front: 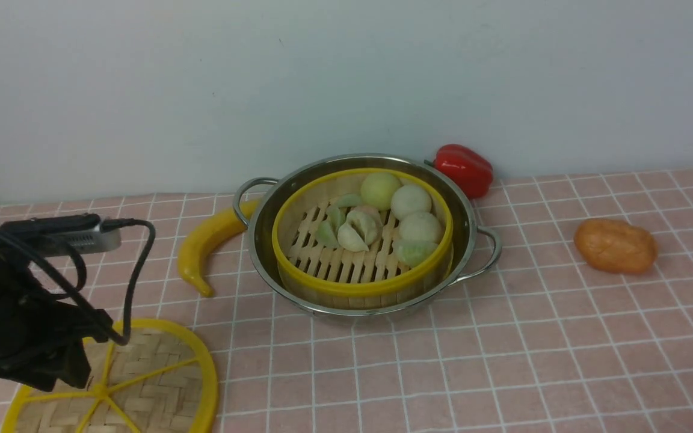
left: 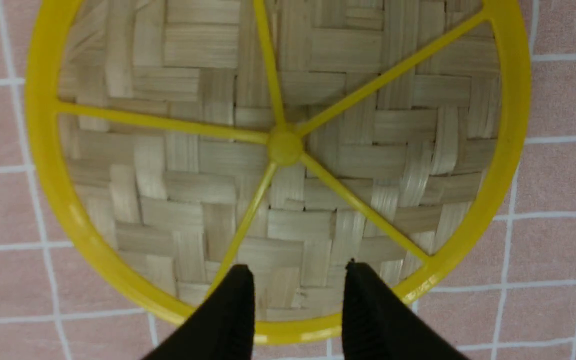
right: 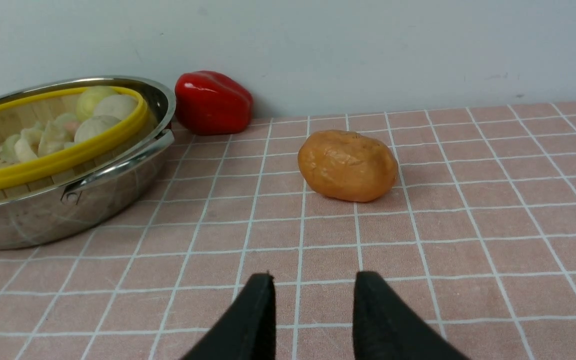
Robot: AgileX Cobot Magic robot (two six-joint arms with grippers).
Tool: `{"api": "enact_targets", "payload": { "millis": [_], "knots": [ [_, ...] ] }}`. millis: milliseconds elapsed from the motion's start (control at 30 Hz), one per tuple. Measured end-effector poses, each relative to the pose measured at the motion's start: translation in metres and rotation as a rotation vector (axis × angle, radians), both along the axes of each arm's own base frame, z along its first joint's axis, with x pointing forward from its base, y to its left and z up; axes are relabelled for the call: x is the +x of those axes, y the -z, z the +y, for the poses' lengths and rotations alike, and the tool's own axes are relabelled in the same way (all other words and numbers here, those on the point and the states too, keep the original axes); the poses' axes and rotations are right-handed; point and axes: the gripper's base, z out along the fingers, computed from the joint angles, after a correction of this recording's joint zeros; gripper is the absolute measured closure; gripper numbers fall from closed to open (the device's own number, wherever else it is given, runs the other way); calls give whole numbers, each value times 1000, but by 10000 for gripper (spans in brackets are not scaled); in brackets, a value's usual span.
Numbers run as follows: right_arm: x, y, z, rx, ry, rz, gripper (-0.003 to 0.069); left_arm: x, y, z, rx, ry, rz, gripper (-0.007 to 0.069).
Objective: Place the steamer in the pot on the pink tablecloth, and put the lid on the steamer.
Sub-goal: 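Grasp the bamboo steamer lid lying on the table by its centre knob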
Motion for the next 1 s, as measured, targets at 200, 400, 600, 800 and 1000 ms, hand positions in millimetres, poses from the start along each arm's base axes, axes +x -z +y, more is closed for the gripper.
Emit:
{"api": "enact_targets", "payload": {
  "millis": [200,400,600,800,1000],
  "knots": [
    [0,0,0,0,0,0,419,14,29,2,-5,48,48,382],
    [0,0,0,0,0,0,419,21,39,3,-1,53,34,382],
    [0,0,0,0,0,0,419,24,53,3,-6,52,70,382],
    [0,0,0,0,0,0,419,27,60,4,-11,62,99,457],
    [0,0,0,0,0,0,419,27,59,3,-16,82,110,508]
  ]
}}
